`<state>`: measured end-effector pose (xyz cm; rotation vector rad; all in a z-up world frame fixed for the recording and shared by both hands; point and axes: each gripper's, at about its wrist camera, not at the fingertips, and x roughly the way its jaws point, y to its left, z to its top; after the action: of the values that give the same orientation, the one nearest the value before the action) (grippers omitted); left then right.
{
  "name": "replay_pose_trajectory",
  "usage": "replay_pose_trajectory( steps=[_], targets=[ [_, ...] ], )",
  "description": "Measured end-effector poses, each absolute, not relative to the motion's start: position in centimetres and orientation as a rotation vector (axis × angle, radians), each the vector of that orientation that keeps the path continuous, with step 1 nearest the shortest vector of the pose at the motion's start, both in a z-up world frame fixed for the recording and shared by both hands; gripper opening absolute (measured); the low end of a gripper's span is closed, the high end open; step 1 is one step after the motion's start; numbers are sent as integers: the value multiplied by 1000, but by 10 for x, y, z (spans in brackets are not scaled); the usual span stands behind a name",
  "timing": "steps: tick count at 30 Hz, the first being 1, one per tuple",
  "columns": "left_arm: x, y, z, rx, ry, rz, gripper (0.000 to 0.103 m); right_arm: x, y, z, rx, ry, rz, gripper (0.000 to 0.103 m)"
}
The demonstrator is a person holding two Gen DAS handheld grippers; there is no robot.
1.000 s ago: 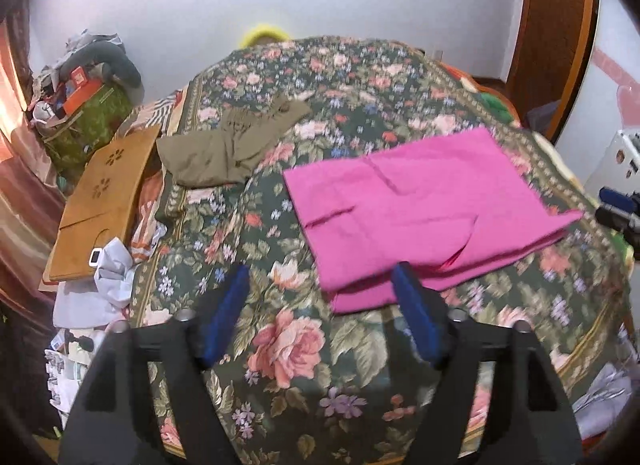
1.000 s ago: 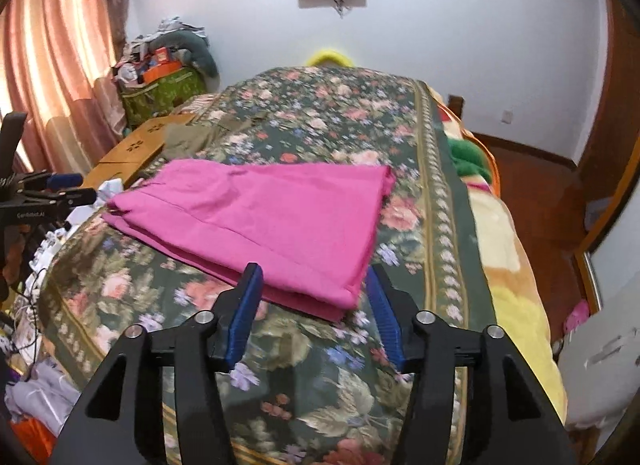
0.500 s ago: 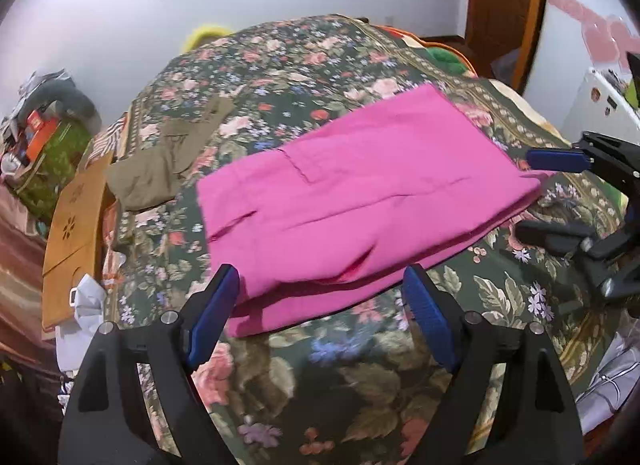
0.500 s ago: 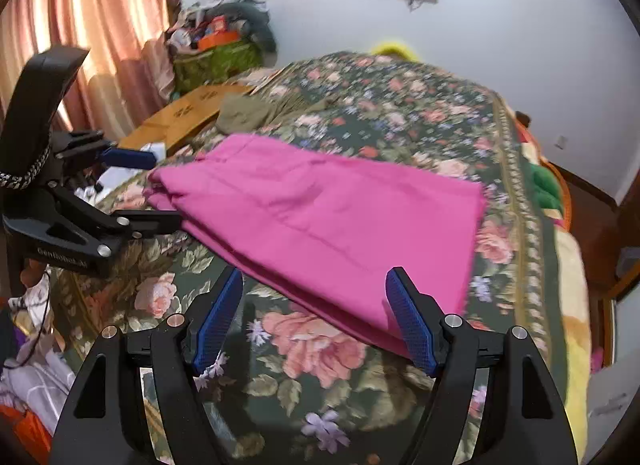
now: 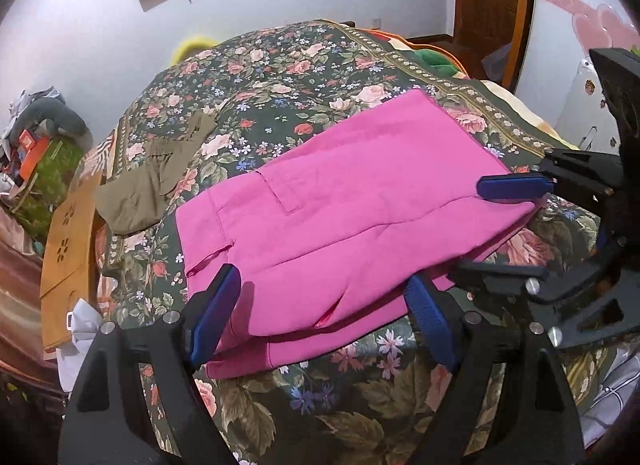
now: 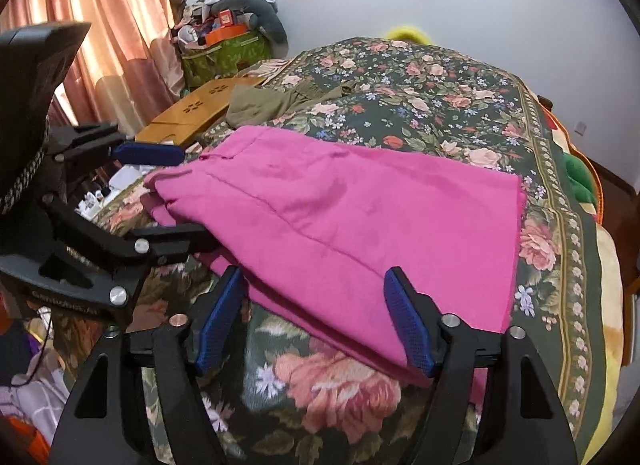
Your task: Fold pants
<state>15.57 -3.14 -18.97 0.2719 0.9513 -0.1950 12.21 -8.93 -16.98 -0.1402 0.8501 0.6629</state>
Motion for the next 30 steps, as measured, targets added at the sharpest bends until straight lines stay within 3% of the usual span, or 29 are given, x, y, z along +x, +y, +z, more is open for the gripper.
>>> replay_pose_trajectory(
  steps=[2, 6, 12, 17, 30],
  targets=[
    [157, -31, -192, 244, 974, -228, 72, 125, -90, -168, -125, 848, 669, 52],
    [156, -35, -195, 255, 982, -237, 47, 128, -89, -168, -109, 854, 695, 20],
    [148, -44, -190, 303, 944, -236, 15, 120, -88, -163, -122, 813, 723, 9],
    [143, -44, -182, 285, 921, -234, 10, 110, -87, -157, -156, 772, 720, 8],
    [131, -44, -193, 268, 967, -252, 11, 108, -89, -168, -158, 842, 721, 10]
  ],
)
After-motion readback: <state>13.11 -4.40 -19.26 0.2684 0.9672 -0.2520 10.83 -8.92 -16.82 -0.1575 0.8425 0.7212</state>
